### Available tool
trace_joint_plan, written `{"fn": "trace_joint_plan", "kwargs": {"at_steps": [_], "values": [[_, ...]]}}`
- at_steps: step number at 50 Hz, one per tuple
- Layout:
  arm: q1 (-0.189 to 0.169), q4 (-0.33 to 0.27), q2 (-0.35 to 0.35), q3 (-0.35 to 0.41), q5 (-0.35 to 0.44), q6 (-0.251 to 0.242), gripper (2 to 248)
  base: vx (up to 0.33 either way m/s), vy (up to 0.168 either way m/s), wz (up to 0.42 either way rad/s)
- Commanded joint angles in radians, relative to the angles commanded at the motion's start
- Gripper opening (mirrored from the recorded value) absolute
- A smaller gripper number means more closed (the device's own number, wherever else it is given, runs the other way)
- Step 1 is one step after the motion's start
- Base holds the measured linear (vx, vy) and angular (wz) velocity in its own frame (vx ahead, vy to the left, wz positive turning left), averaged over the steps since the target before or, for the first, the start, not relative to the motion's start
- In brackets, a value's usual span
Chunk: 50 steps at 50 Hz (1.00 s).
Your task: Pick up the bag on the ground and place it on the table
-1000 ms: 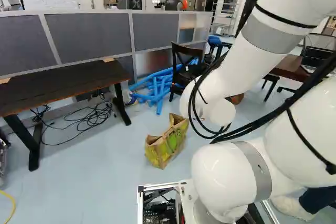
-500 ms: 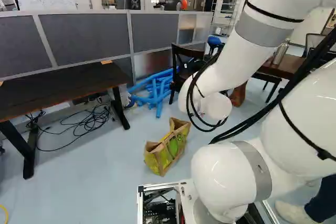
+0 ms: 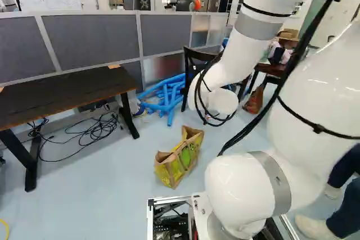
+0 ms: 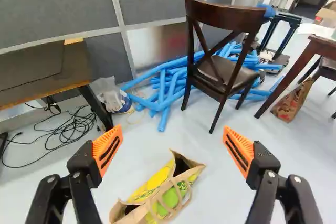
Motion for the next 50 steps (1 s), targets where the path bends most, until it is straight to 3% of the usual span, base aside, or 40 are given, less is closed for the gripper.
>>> {"fn": "trace_joint_plan", "kwargs": {"at_steps": [50], "values": [[0.011,0.000,-0.367,-0.273,-0.199,0.000,247,0.000,0.000,0.000]]}}
